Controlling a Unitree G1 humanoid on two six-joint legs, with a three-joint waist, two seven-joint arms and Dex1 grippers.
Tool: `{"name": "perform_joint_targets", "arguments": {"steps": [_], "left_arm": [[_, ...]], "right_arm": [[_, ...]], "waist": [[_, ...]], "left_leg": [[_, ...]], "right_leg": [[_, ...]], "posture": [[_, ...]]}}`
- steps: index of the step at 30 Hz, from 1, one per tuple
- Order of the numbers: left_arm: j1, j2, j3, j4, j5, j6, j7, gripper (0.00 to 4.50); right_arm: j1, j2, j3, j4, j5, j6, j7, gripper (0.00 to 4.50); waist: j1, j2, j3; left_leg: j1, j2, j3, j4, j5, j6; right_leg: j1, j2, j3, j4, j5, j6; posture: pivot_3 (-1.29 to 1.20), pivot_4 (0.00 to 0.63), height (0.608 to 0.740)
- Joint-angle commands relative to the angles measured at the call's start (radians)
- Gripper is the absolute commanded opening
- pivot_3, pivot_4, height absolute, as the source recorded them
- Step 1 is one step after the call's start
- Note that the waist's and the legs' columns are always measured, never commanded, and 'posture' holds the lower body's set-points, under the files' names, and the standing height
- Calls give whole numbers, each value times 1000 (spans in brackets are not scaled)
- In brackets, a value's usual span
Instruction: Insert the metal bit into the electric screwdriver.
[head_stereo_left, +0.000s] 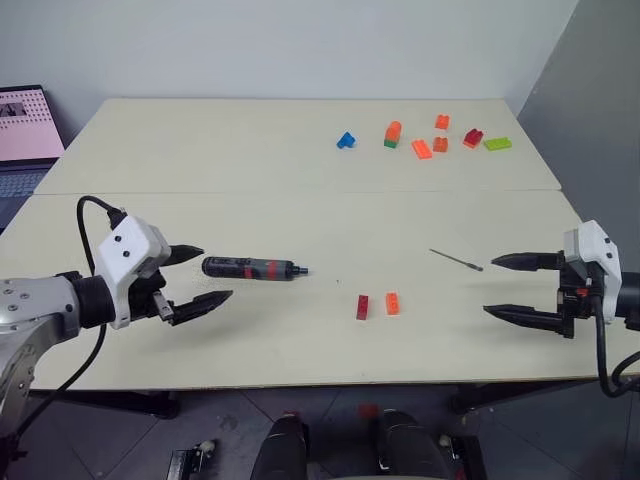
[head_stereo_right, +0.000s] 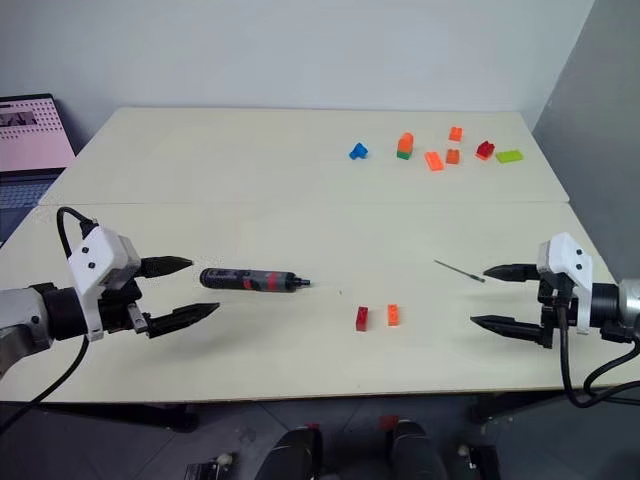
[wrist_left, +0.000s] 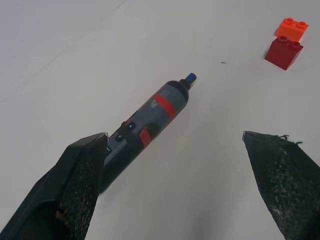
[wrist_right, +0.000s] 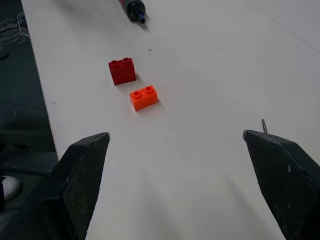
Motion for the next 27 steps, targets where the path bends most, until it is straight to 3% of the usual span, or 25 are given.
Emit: {"name": "perform_joint_targets", "arguments": {"steps": [1, 17, 27], "left_arm": [[-24, 5, 7, 7, -9, -25, -13, 4489], [-47, -10, 13, 19, -11, -52, 6, 4489], [-68, 10, -89, -100, -2, -141, -76, 4489]], "right_arm": [[8, -8, -42, -36, 4, -12, -8, 4500], [-18, -1, -16, -29, -16, -36, -26, 4500], [-62, 3, 50, -85, -11, -29, -25, 4500]], "waist": [[0, 0, 0], [0, 0, 0], [0, 0, 0]], "left_leg": [[0, 0, 0, 0, 0, 0], [0, 0, 0, 0, 0, 0], [0, 0, 1, 0, 0, 0]], "right_leg": [[0, 0, 0, 0, 0, 0], [0, 0, 0, 0, 1, 1], [0, 0, 1, 0, 1, 1]], "posture": [[0, 150, 740], [0, 150, 740], [0, 150, 740]]}}
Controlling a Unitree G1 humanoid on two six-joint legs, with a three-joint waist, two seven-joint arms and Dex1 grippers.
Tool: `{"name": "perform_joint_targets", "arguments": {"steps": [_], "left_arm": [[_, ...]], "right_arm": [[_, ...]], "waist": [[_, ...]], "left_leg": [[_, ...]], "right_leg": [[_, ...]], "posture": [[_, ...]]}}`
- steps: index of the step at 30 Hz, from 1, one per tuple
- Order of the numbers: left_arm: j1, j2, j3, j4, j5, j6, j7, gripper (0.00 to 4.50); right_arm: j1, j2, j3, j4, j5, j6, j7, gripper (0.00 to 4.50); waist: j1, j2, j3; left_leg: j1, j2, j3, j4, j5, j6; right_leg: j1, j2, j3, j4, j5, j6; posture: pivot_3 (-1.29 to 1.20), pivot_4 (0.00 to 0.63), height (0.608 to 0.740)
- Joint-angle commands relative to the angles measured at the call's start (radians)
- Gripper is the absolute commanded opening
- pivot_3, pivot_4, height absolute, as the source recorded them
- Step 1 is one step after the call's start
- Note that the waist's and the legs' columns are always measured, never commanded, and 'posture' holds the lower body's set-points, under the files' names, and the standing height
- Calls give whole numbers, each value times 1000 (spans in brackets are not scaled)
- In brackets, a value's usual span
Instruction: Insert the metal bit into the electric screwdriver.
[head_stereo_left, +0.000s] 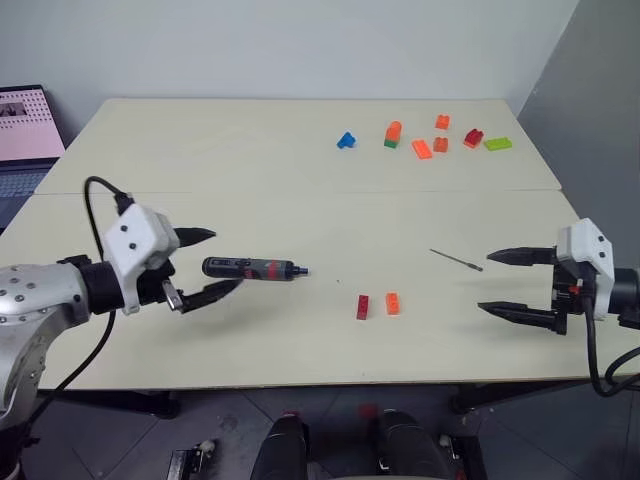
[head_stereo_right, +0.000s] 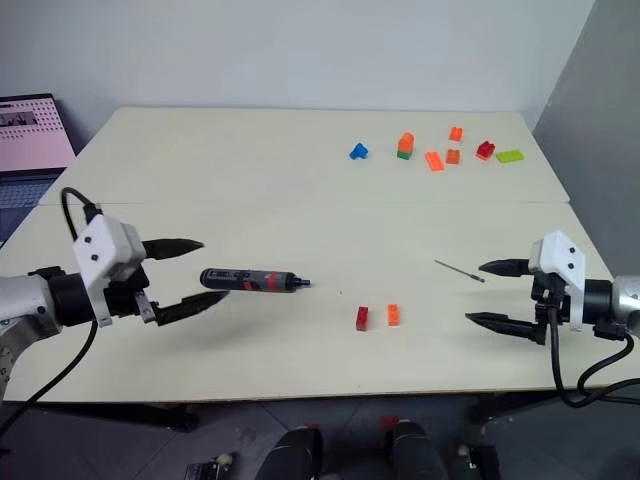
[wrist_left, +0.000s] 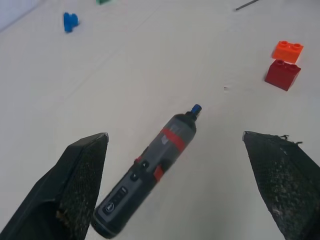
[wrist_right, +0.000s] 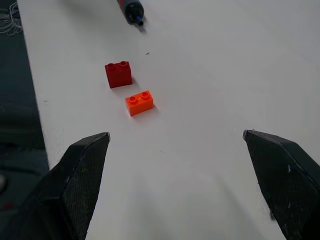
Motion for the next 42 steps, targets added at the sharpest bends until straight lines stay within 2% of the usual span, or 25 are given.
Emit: {"name": "perform_joint_targets", "arguments": {"steps": [1, 6, 10, 15, 21, 28, 32, 36, 41, 42], "left_arm": [[-22, 18, -35, -67, -34, -17, -42, 4489], [-70, 16, -118, -121, -59, -29, -89, 4489], [-89, -1, -249, -150, -9, -102, -144, 4489], [-104, -38, -318, -131, 12, -148, -149, 4489], [-116, -69, -359, -121, 35, -167, -142, 4489], [-110, -80, -373, -115, 60, -184, -136, 4489], [-107, -84, -379, -109, 76, -190, -134, 4500], [-102, -91, -381, -106, 85, -196, -134, 4500], [-103, -109, -386, -97, 85, -201, -132, 4500], [-106, -118, -387, -96, 80, -196, -126, 4500]], "right_arm": [[-42, -1, 23, -47, 7, -9, 7, 4500], [-113, 30, 110, -71, 0, 14, -15, 4500], [-195, 113, 286, -59, -74, 4, -27, 4500], [-289, 192, 429, 57, -173, -48, 12, 4500], [-364, 277, 512, 232, -263, -127, 34, 4500], [-412, 356, 550, 387, -334, -207, 45, 4500], [-422, 381, 553, 436, -357, -241, 56, 3927], [-418, 388, 549, 443, -366, -256, 65, 2738], [-400, 381, 539, 425, -372, -273, 71, 1532], [-394, 375, 528, 408, -363, -267, 68, 1440]], "waist": [[0, 0, 0], [0, 0, 0], [-3, 0, 0], [-1, 0, 0], [-2, 0, 0], [-2, 0, 0], [-2, 0, 0], [-2, 0, 0], [-2, 0, 0], [-2, 0, 0]], "left_leg": [[0, 0, 0, 0, 0, 0], [0, 0, 0, 0, 0, 0], [1, -1, 1, 0, 0, 0], [0, -1, 0, 0, 0, 0], [0, -1, 0, 0, 0, 0], [0, -2, 0, 0, 0, 0], [1, -2, 0, 0, 0, 0], [1, -2, 0, 0, 0, 0], [1, -2, 0, 0, 0, 0], [1, -2, 0, 0, 0, 0]], "right_leg": [[0, 0, 0, 0, 0, 0], [0, 0, 0, 0, 0, 0], [0, 1, 0, 0, 0, 1], [0, 1, 0, 0, 1, 1], [0, 1, 0, 0, 1, 2], [0, 2, -1, 1, 1, 2], [0, 2, 0, 2, 2, 2], [0, 2, 0, 2, 2, 2], [0, 2, 0, 2, 2, 1], [0, 2, 0, 2, 2, 1]], "posture": [[0, 150, 740], [0, 150, 740], [0, 150, 740], [0, 150, 740], [0, 150, 740], [0, 150, 740], [0, 150, 740], [0, 150, 740], [0, 150, 740], [0, 150, 740]]}}
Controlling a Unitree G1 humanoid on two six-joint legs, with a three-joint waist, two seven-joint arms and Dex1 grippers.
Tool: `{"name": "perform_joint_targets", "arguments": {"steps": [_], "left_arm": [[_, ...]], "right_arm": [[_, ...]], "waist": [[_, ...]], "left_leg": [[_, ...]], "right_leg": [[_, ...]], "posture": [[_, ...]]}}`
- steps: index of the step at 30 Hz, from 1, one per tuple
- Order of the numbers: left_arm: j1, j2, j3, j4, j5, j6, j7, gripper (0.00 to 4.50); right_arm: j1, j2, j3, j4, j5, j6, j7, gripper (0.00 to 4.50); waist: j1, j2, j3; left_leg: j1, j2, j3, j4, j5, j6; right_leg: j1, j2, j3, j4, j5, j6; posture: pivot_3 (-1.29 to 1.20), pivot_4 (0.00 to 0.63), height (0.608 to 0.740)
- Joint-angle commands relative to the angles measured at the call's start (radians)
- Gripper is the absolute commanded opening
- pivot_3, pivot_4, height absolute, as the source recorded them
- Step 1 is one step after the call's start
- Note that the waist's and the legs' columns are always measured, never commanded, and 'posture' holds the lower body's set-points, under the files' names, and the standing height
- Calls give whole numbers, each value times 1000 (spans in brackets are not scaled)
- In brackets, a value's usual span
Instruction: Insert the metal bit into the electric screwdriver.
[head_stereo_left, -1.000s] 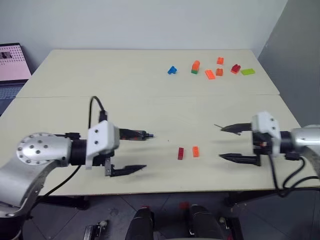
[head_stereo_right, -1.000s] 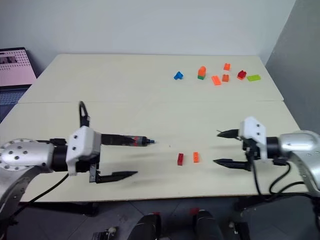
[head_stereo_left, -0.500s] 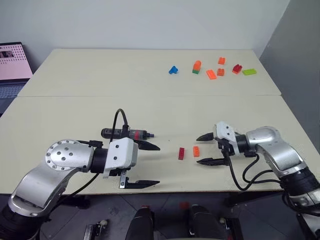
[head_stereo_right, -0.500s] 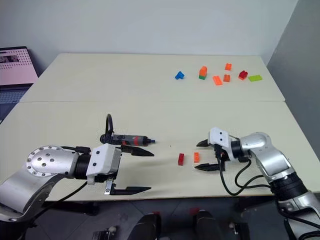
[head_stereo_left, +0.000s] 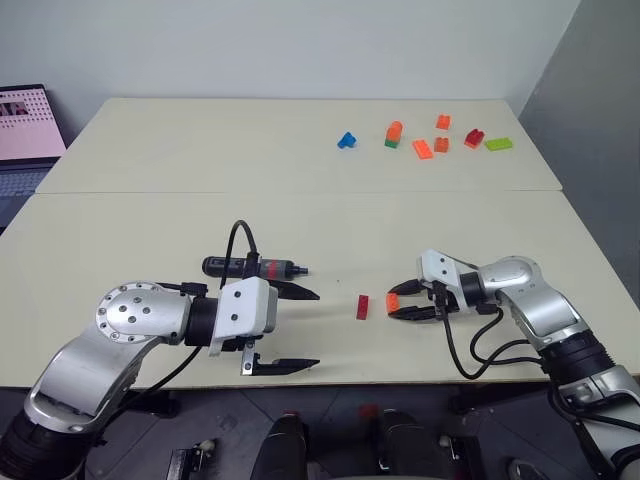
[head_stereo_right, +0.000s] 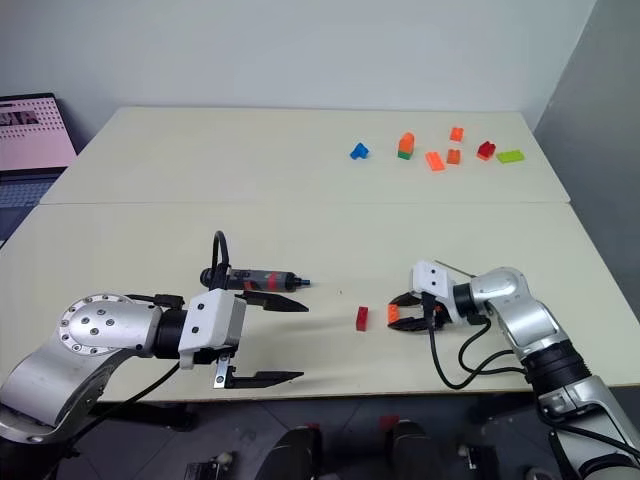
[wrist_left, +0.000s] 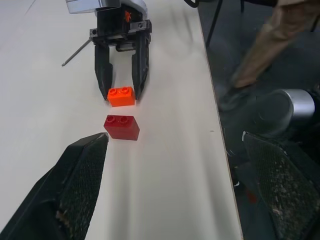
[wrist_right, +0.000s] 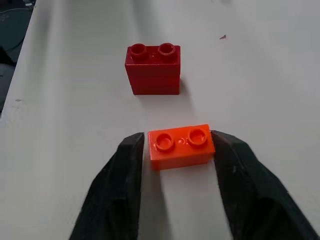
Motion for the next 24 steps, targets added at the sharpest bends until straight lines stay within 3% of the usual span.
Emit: {"name": "perform_joint_targets", "arguments": {"steps": [1, 7, 14, 18, 21, 24], "left_arm": [[-10, -26, -6, -2, -15, -6, 17, 4500], [-44, -74, -26, 0, -33, 7, 33, 4500], [-166, -181, -124, 67, -8, -21, 39, 4500], [-246, -240, -182, 134, 24, -19, 45, 4500], [-292, -286, -220, 179, 47, -43, 40, 4500], [-314, -303, -244, 194, 64, -51, 26, 4500]], "right_arm": [[17, -23, -53, -74, 22, -3, 2, 1440], [95, -105, -238, -220, 114, 110, -72, 1440], [296, -166, -590, -264, 136, 212, -328, 1440], [361, -115, -685, -220, 108, 228, -501, 1440], [342, -41, -708, -117, 55, 214, -676, 1440], [292, 0, -706, -45, 41, 208, -755, 1440]], "waist": [[0, 0, 0], [3, 0, 0], [10, 0, 0], [3, 0, 0], [-4, 0, 0], [-7, 1, 0]], "left_leg": [[0, 0, 0, 0, 0, 0], [-1, 0, -2, 0, 0, 0], [-1, -2, -2, 1, 0, 0], [0, -2, -1, 1, 0, 0], [2, -2, 1, 1, 0, 0], [3, -2, 3, 1, 0, 0]], "right_leg": [[0, 0, 0, 0, 0, 0], [0, -1, 0, 0, 0, 0], [1, -1, -1, 0, 0, 1], [1, 0, 0, 0, 0, 1], [2, 0, 2, 1, 0, 1], [1, 0, 4, 1, 2, 0]], "posture": [[0, 150, 740], [0, 150, 740], [0, 150, 740], [0, 150, 740], [0, 150, 740], [0, 150, 740]]}}
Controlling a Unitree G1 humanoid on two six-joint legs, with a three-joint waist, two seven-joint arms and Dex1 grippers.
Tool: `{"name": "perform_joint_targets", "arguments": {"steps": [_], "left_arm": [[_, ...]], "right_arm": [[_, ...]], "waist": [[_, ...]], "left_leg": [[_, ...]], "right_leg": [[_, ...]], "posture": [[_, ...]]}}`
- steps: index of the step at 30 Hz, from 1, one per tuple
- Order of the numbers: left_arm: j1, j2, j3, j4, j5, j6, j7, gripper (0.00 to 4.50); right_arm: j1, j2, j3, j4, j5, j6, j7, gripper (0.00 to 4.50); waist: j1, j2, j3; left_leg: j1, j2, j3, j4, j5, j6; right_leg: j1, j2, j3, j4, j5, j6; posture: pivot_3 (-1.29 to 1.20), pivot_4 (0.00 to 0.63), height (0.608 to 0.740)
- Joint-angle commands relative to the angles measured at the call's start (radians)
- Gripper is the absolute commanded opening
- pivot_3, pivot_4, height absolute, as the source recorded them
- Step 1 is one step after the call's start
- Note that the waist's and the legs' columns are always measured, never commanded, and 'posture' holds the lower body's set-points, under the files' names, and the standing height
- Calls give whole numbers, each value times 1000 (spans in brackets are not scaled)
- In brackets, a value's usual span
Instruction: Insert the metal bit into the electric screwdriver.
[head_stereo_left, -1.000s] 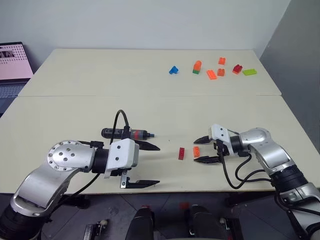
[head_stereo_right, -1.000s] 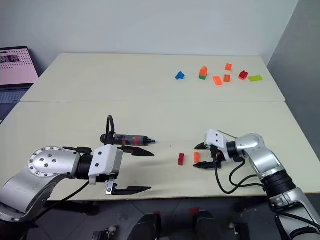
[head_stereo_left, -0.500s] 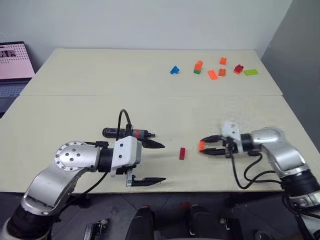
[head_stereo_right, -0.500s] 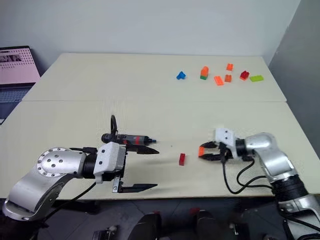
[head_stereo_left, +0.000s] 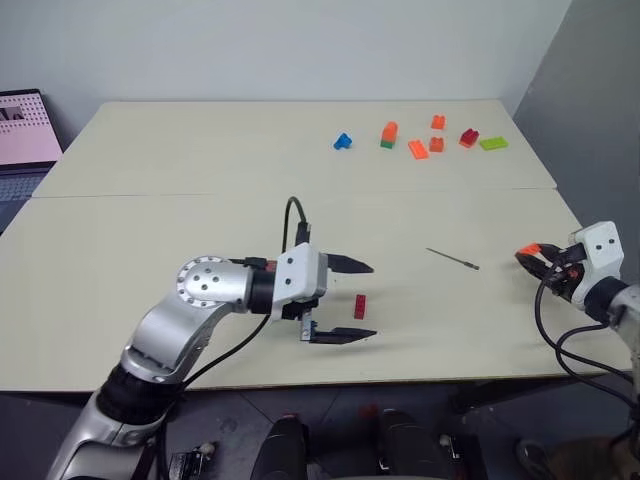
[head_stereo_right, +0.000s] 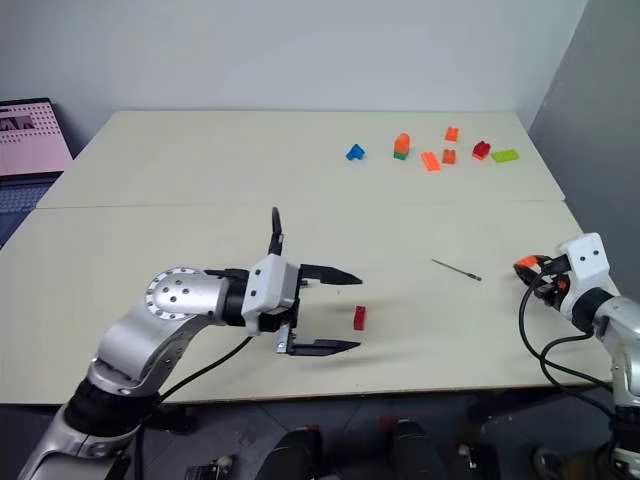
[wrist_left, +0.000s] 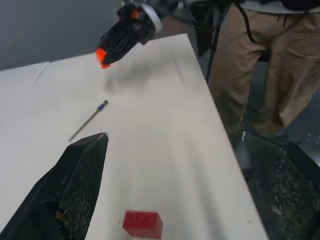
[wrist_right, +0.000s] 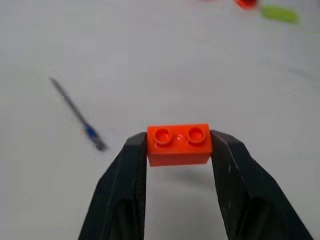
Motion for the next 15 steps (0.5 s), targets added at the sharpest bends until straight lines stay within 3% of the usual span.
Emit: {"name": "perform_joint_targets", "arguments": {"steps": [1, 5, 7, 15], "left_arm": [[-27, -11, -21, 3, 23, -31, -13, 4500], [-32, -18, -28, 7, 38, -38, -12, 4500], [-28, -15, -28, 8, 47, -44, -13, 4500], [-6, 4, -7, -1, 55, -42, -14, 4500]], "right_arm": [[-66, 23, -21, 63, -18, -19, -104, 1440], [-104, 29, -22, 137, -18, -13, -144, 1440], [-106, 29, -26, 136, -4, -8, -143, 2146], [-71, 12, -82, 34, 99, 67, -108, 4225]], "waist": [[-3, 2, 1], [-5, 2, 0], [-3, 2, 0], [2, 2, 0]], "left_leg": [[0, 0, 1, 0, 0, 0], [0, 0, 2, 0, 0, 0], [0, 0, 2, 0, 0, 0], [-1, 0, 2, 0, 0, 0]], "right_leg": [[0, 0, 1, 0, 0, 0], [-1, 0, 2, 0, 0, 0], [-1, 0, 2, 0, 0, 0], [-1, 0, 2, -1, 0, 0]], "posture": [[0, 150, 740], [0, 150, 740], [0, 150, 740], [0, 150, 740]]}}
